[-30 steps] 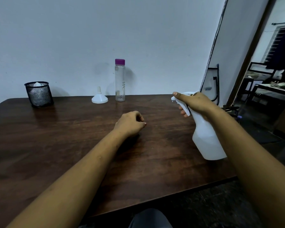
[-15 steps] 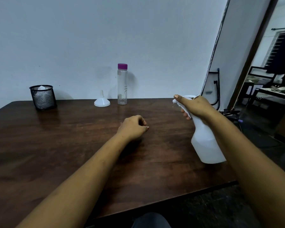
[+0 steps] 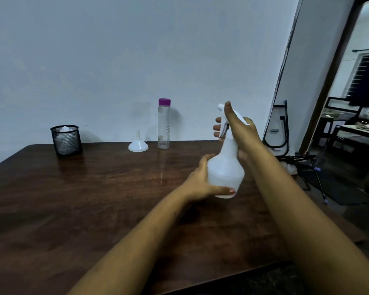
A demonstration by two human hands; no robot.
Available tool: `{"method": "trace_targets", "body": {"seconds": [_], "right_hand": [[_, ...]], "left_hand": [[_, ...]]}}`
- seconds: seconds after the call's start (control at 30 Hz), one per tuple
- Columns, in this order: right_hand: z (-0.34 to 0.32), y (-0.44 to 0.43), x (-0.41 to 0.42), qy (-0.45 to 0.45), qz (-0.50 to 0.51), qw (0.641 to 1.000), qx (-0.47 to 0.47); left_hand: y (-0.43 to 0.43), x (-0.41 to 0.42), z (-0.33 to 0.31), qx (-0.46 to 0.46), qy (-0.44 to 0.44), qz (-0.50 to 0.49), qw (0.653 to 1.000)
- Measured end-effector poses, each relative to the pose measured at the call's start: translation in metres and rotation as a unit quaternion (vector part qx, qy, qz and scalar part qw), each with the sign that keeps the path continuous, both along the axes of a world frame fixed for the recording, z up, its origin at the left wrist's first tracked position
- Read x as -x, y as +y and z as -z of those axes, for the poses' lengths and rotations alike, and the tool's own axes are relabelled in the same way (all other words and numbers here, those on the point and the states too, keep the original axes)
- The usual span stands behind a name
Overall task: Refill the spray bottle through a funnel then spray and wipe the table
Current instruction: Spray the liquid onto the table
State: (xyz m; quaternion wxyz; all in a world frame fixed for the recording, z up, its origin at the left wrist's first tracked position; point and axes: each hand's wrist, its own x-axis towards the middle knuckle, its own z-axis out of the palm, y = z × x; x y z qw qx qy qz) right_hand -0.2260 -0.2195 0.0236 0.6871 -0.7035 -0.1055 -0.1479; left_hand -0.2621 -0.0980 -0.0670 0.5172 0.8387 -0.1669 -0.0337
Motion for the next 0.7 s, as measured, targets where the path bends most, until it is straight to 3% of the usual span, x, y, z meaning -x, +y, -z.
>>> {"method": "trace_targets", "body": {"seconds": [0.07, 0.2, 0.3, 0.5, 0.6, 0.7], "right_hand": [[-0.002, 0.009, -0.003, -0.021, -0.017, 1.000, -0.015], [0.005, 0.032, -0.015, -0.023, 0.016, 0.999, -0.026], [0.028, 0.052, -0.021, -0.004, 0.069, 0.997, 0.036], [0.024, 0.061, -0.056, -0.020, 0.144, 0.976, 0.162], [0.012, 0.061, -0.080, -0.010, 0.153, 0.970, 0.189], [0.006, 0.059, -0.114, -0.010, 0.153, 0.966, 0.208]], "left_hand": [[0.001, -0.002, 0.005, 0.043, -0.054, -0.073, 0.995], [0.005, -0.011, 0.006, 0.021, -0.136, -0.231, 0.963], [0.008, -0.024, 0.004, 0.022, -0.148, -0.295, 0.944], [0.013, -0.055, -0.003, 0.027, -0.147, -0.327, 0.933], [0.023, -0.077, -0.009, 0.025, -0.127, -0.287, 0.949], [0.045, -0.100, -0.021, -0.049, -0.126, -0.238, 0.962]]}}
